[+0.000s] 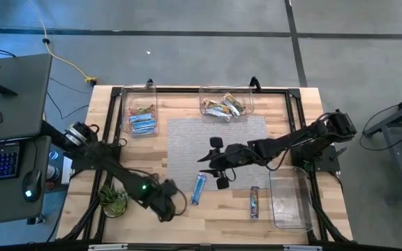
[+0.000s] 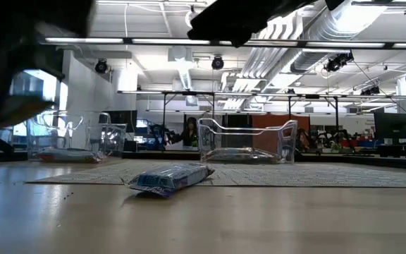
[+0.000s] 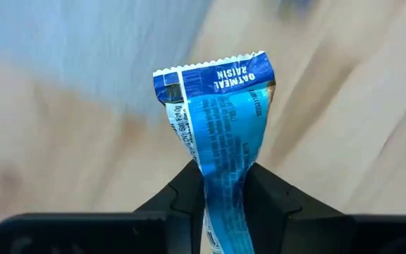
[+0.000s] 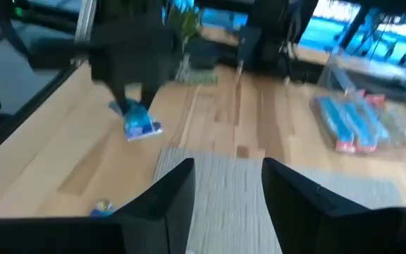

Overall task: Pick and place Granola Bars by type
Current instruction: Put the blue granola bar into the bottom transparent bin

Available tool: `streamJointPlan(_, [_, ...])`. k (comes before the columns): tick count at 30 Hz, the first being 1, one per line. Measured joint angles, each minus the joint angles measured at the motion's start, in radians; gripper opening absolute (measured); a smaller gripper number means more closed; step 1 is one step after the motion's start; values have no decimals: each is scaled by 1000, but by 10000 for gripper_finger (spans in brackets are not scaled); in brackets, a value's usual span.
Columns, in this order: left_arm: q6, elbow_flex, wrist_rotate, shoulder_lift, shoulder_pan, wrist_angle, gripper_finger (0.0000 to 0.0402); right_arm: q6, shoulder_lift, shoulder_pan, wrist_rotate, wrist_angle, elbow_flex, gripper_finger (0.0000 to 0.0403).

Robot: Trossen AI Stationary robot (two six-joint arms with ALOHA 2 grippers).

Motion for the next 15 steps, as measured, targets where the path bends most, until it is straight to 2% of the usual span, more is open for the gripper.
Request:
streamJointPlan(3, [199, 69, -148, -2, 50, -39, 74, 28, -39, 40, 59, -60, -1, 149])
streamJointPlan(7, [431, 122, -308, -2, 120, -32, 73, 123, -122, 104, 241, -194, 0, 149])
streamJointPlan(12, [636, 126, -421, -3, 221, 129, 73, 441, -178, 174, 368, -284, 0, 149])
streamJointPlan(15, [733, 115, -439, -3, 278, 272, 73, 572, -185, 211, 465, -358, 0, 149])
